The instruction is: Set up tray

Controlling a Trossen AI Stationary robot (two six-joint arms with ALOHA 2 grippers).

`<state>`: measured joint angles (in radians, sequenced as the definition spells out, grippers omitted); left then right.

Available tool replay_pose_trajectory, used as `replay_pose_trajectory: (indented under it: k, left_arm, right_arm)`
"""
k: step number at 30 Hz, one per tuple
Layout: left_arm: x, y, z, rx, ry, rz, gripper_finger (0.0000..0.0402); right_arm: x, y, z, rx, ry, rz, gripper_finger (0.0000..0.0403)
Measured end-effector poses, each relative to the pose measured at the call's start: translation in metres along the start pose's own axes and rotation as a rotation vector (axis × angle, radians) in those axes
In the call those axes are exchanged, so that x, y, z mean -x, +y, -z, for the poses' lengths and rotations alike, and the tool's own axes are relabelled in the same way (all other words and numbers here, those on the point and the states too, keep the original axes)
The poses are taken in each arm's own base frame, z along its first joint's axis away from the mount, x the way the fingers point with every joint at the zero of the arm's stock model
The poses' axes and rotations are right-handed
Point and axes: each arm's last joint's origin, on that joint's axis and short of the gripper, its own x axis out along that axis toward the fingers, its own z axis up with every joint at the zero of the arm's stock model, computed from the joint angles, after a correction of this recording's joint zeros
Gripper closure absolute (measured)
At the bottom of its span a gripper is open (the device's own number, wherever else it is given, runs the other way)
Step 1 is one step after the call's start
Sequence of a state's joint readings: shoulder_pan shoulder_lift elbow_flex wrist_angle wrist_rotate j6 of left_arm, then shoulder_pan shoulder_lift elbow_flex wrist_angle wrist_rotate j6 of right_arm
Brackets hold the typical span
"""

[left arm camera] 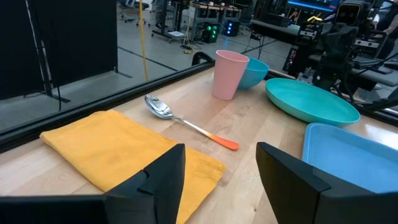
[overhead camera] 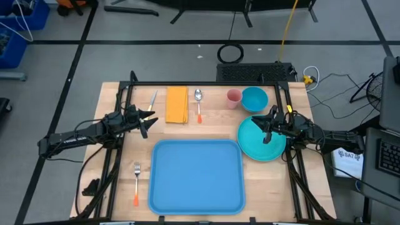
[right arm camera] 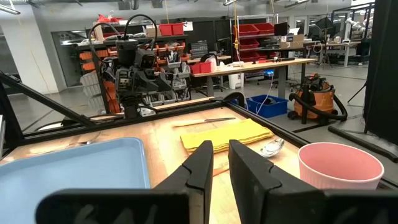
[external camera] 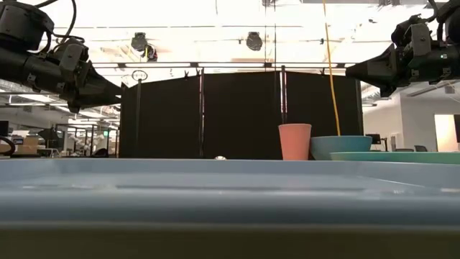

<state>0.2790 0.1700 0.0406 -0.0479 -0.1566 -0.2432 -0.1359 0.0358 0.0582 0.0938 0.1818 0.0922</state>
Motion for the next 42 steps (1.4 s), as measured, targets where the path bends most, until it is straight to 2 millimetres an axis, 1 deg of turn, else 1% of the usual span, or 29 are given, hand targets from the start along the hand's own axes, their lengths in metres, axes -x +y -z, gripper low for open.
replay_pose_trajectory:
  k: [22,31,36,39,42]
  left_arm:
    - [0.0,0.0,0.0,0.0,0.0,0.0,0.0199]
    - [0.0,0.0,0.0,0.0,0.0,0.0,0.0199]
    - [0.0,0.0,0.0,0.0,0.0,0.0,0.0199]
    - [0.0,0.0,0.0,0.0,0.0,0.0,0.0199]
    - [0.0,0.0,0.0,0.0,0.0,0.0,0.0199]
  right_arm:
    - [0.0,0.0,0.0,0.0,0.0,0.0,0.0358]
    - [0.0,0.0,-0.005,-0.011,-0.055,-0.005,0.0358]
    - [0.0,0.001,-0.007,-0.072,-0.068,-0.006,0.0358]
    - [0.001,0.0,-0.011,-0.115,-0.115,0.012,0.0358]
    - [0.001,0.001,-0.022,-0.112,-0.229,0.001,0.0358]
